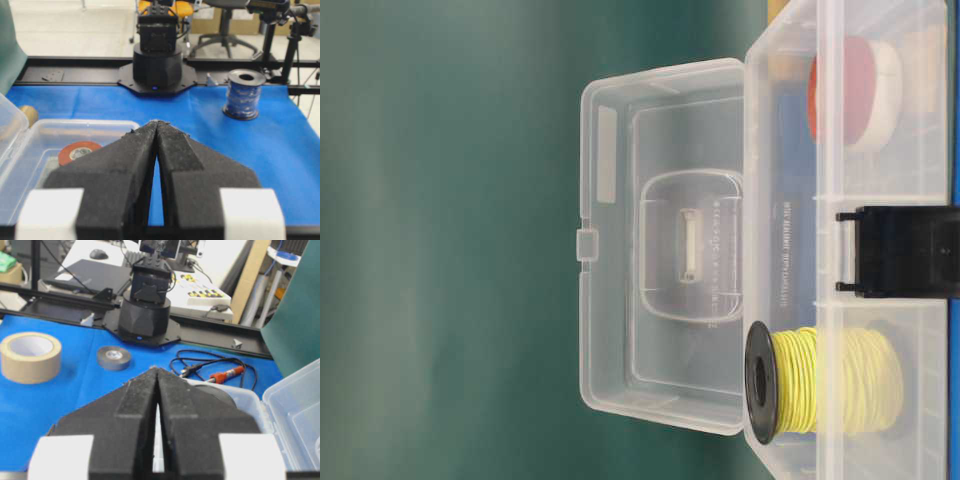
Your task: Close the tool box with the left arm.
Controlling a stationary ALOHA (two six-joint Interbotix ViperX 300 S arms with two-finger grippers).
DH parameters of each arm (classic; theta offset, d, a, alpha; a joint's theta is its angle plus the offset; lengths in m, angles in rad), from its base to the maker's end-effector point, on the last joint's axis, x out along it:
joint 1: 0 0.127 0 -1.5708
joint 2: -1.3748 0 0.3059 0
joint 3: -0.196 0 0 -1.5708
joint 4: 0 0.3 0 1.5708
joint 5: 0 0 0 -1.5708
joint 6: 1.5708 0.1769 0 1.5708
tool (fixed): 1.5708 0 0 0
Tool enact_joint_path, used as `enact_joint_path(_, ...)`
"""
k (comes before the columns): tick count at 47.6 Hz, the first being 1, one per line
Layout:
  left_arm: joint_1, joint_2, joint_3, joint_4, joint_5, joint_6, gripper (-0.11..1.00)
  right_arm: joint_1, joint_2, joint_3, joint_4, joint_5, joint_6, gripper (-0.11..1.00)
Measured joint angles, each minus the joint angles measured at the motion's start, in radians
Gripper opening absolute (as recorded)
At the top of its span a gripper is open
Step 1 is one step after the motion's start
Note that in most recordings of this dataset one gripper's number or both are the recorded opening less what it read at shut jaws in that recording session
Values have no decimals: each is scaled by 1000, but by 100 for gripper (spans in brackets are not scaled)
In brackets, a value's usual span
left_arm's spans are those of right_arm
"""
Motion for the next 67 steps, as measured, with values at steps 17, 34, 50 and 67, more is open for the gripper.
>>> enact_joint_path(17, 80, 41, -135, -49, 179, -3, 0, -2, -2, -60, 0, 117, 8, 0)
enact_joint_path(34, 337, 186, -339, -38, 400, 64, 5, -2, 2, -60, 2, 150, 9, 0)
enact_joint_path(50, 538, 468, -535, -35, 434, 198, 89, -2, 11, -61, 2, 161, 9, 0)
enact_joint_path(67, 657, 782, -813, -23, 528, 225, 90, -2, 38, -60, 2, 161, 9, 0)
